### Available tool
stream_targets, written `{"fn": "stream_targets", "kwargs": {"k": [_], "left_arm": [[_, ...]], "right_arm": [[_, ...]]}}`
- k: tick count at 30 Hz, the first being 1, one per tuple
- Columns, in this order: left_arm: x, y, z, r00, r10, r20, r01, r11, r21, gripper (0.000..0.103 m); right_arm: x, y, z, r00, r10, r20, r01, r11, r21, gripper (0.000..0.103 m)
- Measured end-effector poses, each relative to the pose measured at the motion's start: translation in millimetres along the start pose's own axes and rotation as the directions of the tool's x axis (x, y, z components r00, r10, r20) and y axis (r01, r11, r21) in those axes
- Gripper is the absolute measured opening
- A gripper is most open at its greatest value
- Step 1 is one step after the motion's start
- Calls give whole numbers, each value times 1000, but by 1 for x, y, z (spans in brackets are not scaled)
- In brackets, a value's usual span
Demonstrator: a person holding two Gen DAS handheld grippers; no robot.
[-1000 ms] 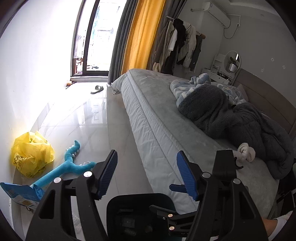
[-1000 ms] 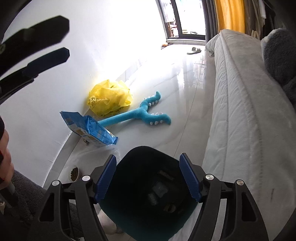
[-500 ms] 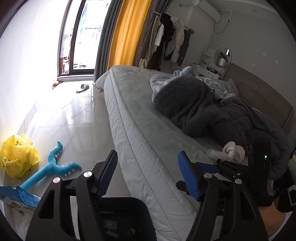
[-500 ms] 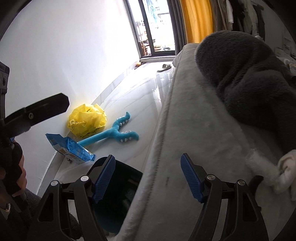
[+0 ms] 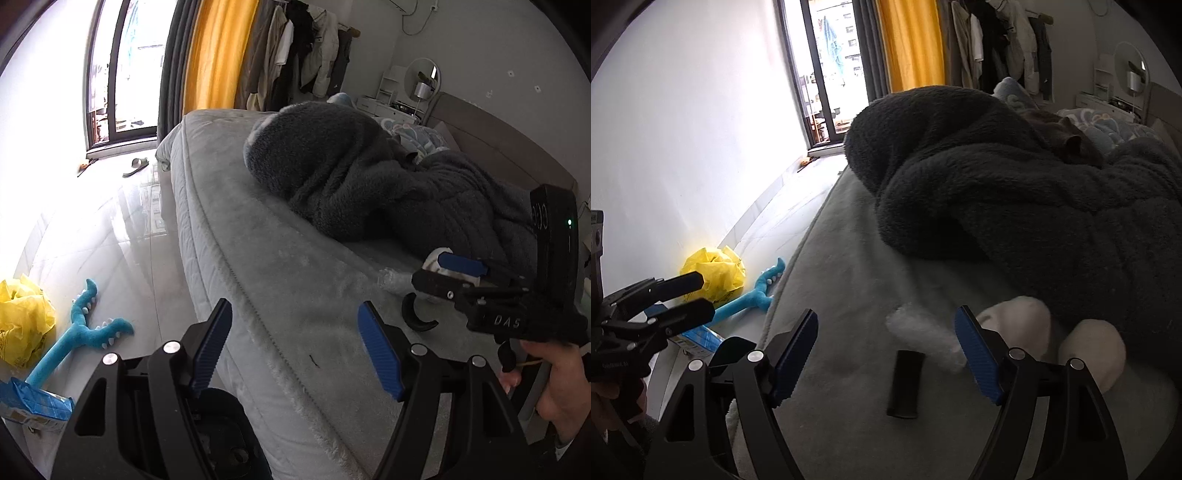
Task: Collect trash
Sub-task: 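Move both tools back to the bed and grasp a white sock with the right tool, then grasp the black curved plastic piece with the left tool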
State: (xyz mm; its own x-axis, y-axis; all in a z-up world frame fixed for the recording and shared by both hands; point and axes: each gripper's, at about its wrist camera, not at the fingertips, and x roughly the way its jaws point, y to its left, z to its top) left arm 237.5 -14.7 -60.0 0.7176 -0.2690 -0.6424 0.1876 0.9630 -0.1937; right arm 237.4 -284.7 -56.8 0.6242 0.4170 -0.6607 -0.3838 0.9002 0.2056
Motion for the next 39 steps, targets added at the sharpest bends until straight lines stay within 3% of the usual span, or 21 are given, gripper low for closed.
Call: {"fn": "stream_targets", "kwargs": {"k": [15, 21, 28, 33, 39], "left_arm": [[38, -58, -8, 993, -89, -82, 93, 994, 51, 80], [49, -73, -11, 990, -101, -102, 107, 993, 53, 80], [57, -88, -13, 987, -112, -115, 120, 991, 65, 80], [66, -97, -16, 986, -104, -133, 114, 991, 73, 80], [76, -105, -20, 986, -84, -141, 95, 993, 75, 78]], "right_arm": [[-4, -62, -10, 993, -112, -22, 114, 990, 85, 79], [5, -83, -21, 983, -159, -86, 166, 984, 70, 79], [5, -84, -27, 971, -228, -76, 225, 974, -38, 43], [-10, -86, -25, 979, -200, -31, 199, 980, -31, 39], [-33, -96, -17, 993, -112, 24, 111, 993, 50, 39]]}}
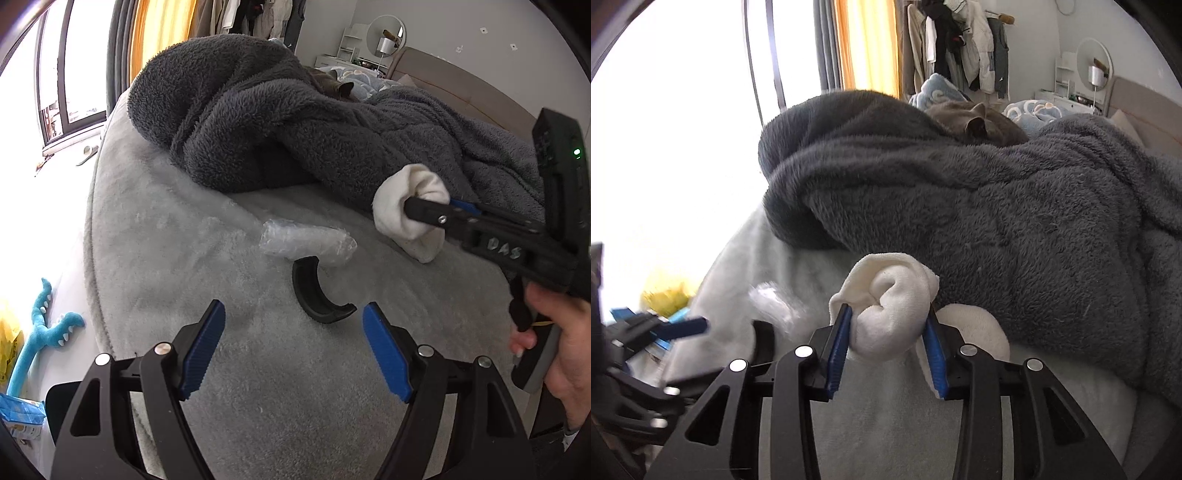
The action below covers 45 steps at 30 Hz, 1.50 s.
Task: Collect trash
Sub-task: 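Grasp the black curved plastic piece with the left tool, then carry the black piece over the bin and open the left tool while the right tool carries the sock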
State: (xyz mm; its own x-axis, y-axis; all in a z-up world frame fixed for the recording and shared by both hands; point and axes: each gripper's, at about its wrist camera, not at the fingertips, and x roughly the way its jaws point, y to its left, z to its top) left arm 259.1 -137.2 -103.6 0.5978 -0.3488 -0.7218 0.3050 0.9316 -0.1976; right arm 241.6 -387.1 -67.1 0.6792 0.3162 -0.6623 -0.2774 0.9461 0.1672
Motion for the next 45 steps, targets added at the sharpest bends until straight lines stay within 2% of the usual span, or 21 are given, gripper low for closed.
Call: {"fn": "stream_targets", "kwargs": {"k": [6, 14, 24, 27, 29, 37, 45], "left_arm": [[13, -10, 1, 1000, 22, -20, -21, 1000, 9, 66], [32, -16, 2, 998, 38, -52, -39, 999, -36, 50], [46, -20, 8, 998, 35, -54, -38, 998, -52, 41], [53, -21, 13, 998, 36, -57, -39, 997, -62, 32], [53, -20, 14, 998, 33, -60, -36, 998, -60, 22], [40, -21, 8, 998, -6, -70, 6, 1000, 6, 22], [15, -5, -3, 997, -16, -78, 19, 999, 36, 22]], "right_arm": [[-20, -12, 2, 998, 51, 36, -53, 997, 59, 39], [-36, -29, -2, 996, 65, 57, -70, 994, 87, 39], [-44, -42, -9, 996, 69, 51, -74, 993, 93, 39], [-45, -42, -10, 996, 72, 52, -76, 993, 92, 39], [-46, -41, -10, 996, 73, 52, -77, 993, 90, 39], [-46, -29, -4, 994, 90, 58, -95, 992, 85, 39], [-38, 6, 10, 989, 130, 69, -135, 989, 66, 39]]}}
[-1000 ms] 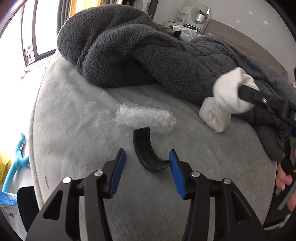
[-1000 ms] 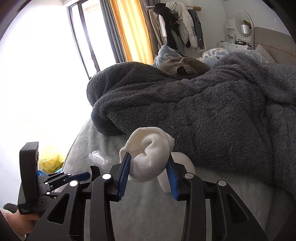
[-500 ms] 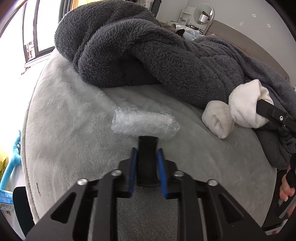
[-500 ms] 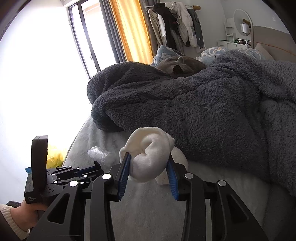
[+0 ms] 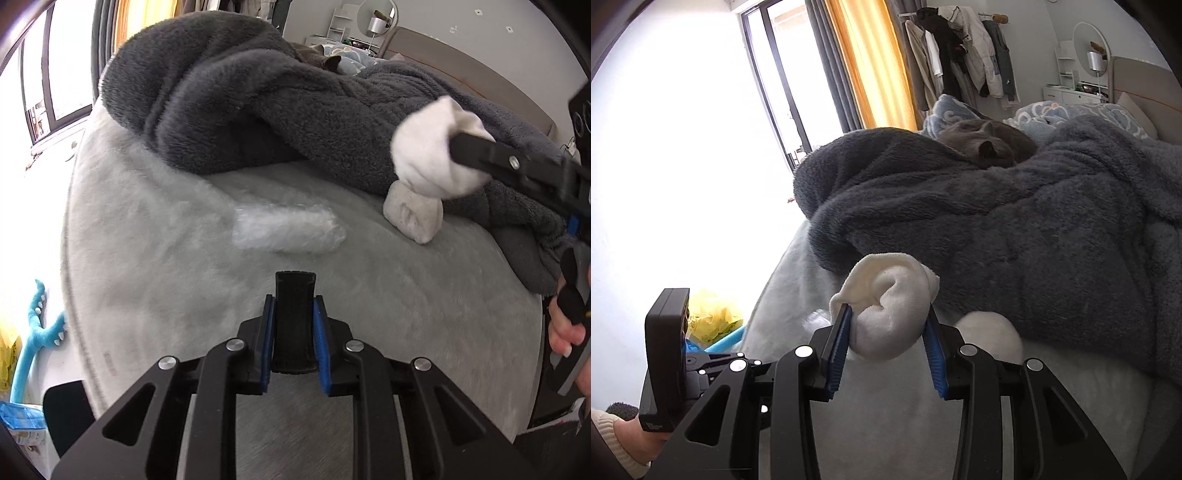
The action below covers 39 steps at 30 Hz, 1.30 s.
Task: Collect trash
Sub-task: 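Carry the black piece over the bin and open the left tool while the right tool carries the sock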
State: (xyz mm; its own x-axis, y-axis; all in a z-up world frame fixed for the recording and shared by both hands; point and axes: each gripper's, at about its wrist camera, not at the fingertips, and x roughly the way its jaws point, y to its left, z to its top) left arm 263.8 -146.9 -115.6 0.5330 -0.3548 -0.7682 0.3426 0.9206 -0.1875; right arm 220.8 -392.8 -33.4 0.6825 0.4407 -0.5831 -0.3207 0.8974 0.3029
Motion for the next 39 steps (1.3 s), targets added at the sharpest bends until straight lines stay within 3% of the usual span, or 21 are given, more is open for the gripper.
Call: {"fn": "stream_targets", "kwargs": {"k": [7, 15, 25, 39], "left_arm": [[-27, 31, -4, 1000, 14, 20, -13, 1000, -23, 22], [-52, 79, -11, 995, 95, 31, -92, 993, -80, 22], [-53, 136, -43, 984, 163, -76, -172, 978, -122, 22], [-53, 208, -95, 957, 162, -240, -216, 951, -219, 22]], "right_arm": [[20, 49, 9, 999, 47, 2, -47, 998, -52, 39], [43, 98, 13, 995, 100, -13, -101, 990, -100, 39], [71, 158, 11, 985, 168, -43, -172, 975, -142, 39], [113, 238, -3, 959, 256, -121, -275, 941, -194, 39]]}}
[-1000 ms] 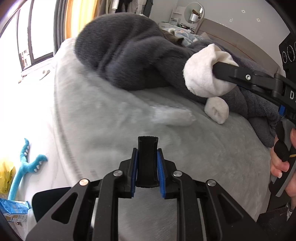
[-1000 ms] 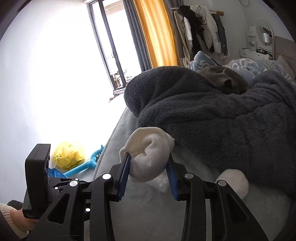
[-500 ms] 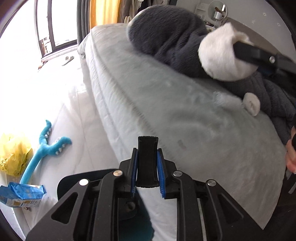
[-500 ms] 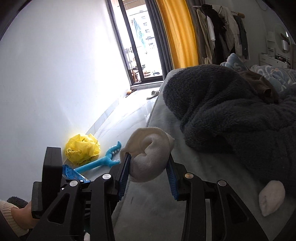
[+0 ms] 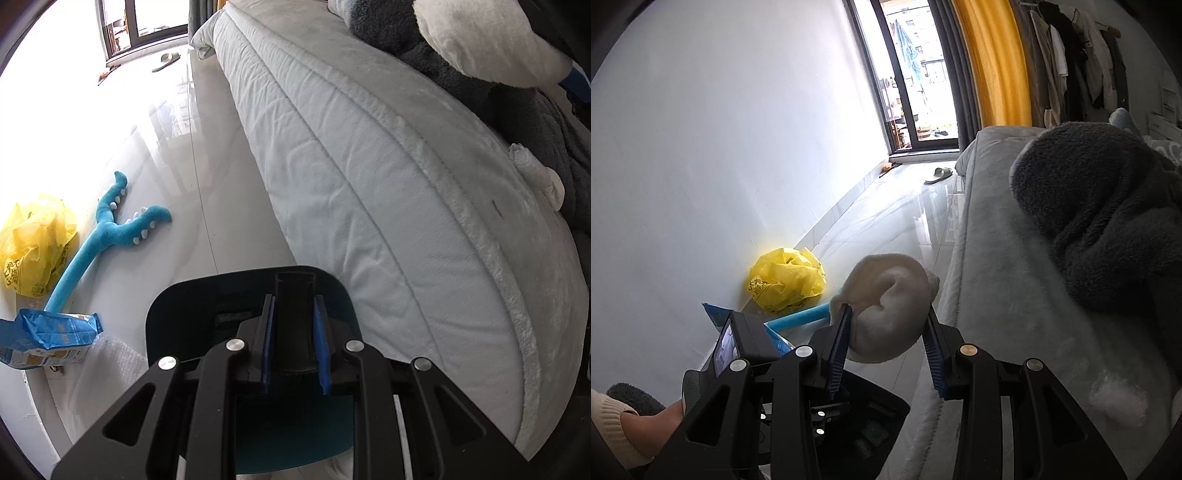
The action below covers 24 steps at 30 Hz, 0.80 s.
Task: Collect trash
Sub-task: 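Carry the black piece over the bin and open the left tool while the right tool carries the sock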
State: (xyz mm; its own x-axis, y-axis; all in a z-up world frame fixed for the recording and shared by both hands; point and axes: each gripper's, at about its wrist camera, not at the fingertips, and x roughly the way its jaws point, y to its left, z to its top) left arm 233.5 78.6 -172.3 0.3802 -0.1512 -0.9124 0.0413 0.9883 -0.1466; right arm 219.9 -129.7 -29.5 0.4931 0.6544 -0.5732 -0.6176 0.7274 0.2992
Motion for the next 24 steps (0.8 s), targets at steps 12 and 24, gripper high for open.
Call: {"fn": "stream_targets", "kwargs": {"k": [12, 24], "left_arm": [[23, 62, -32, 986, -25, -162, 8, 994, -105, 23], [-8, 91, -38, 996, -13, -86, 3, 993, -120, 57]], "right_arm": [[45, 41, -6, 995, 47, -88, -51, 998, -43, 39], [96, 59, -31, 974, 46, -224, -61, 996, -60, 39]]}}
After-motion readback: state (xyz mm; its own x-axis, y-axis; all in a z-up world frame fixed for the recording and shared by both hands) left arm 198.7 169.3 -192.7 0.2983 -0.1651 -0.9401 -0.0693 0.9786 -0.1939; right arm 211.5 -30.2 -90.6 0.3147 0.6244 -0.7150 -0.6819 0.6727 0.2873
